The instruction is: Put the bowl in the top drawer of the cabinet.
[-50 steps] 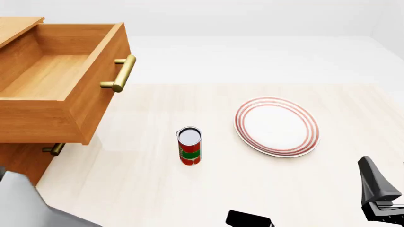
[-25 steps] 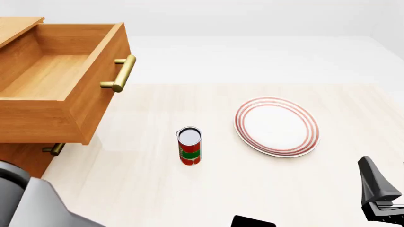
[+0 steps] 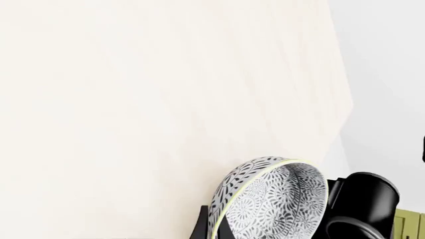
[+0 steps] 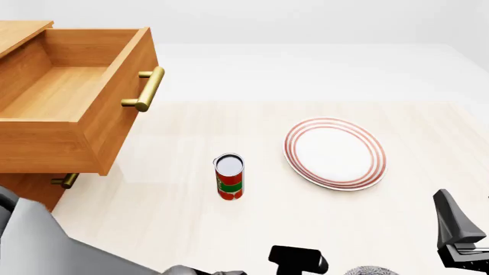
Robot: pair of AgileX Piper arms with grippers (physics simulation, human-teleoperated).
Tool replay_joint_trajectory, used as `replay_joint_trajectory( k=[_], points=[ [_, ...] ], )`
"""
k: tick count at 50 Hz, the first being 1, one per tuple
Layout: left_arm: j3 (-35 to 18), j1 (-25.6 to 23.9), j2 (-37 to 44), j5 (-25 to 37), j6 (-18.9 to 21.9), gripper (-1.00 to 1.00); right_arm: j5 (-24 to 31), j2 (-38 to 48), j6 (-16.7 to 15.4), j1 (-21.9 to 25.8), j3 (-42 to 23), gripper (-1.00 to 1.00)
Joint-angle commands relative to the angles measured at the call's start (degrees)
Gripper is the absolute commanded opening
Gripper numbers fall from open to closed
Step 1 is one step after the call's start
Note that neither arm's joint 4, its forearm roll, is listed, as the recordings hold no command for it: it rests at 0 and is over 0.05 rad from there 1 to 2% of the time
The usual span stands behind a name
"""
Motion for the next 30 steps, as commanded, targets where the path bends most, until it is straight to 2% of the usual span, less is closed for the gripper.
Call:
replay_joint_trajectory(
  k=[1, 6, 30],
  points=[
    [0.3, 1.8, -3.0, 2.0, 0.4, -1.0, 0.0, 0.0, 0.0, 0.0, 0.0, 1.0],
    [1.0, 2.8, -5.2, 3.1, 0.2, -1.0, 0.0, 0.0, 0.0, 0.0, 0.0, 1.0],
    [-2.0, 7.4, -13.2, 11.8, 4.7, -1.0, 0.0, 0.0, 0.0, 0.0, 0.0, 1.0]
  ],
)
